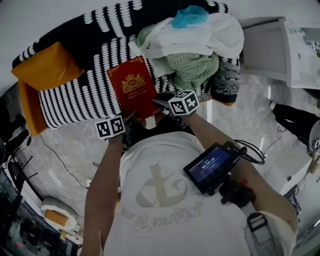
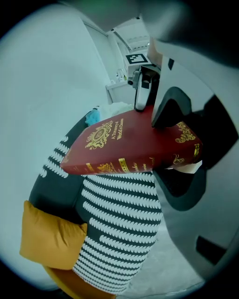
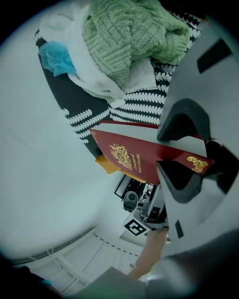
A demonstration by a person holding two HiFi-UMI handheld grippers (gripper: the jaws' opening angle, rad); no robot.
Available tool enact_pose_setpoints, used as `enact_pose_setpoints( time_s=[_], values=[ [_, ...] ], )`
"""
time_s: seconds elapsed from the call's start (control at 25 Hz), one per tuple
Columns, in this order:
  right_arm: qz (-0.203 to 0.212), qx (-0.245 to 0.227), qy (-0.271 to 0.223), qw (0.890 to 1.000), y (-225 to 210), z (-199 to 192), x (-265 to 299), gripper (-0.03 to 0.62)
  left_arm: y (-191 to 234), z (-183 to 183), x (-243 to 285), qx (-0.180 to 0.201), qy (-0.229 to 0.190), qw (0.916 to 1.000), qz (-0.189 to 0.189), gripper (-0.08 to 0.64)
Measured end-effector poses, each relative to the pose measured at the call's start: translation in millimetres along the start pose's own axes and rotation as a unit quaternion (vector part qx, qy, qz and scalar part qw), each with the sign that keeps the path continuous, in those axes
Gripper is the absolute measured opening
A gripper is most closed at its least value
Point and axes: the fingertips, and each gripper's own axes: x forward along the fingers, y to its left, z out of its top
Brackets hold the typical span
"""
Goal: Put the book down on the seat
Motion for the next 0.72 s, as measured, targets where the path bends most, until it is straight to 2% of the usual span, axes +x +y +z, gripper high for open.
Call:
enact_pose_setpoints(
  time_s=[0.44,0.72],
  values=[
    [0.008,-0.008,0.043,0.999,-16.7,-9.6,39.4,0.146,36.9,-9.0,20.3,-0.039,-0.001,0.9992,0.005,0.291],
    [0.001,-0.001,0.057,0.998,-41.8,-26.5,49.8,0.144,48.0,-20.6,48.8,-0.057,0.000,0.9984,0.003,0.290]
  ],
)
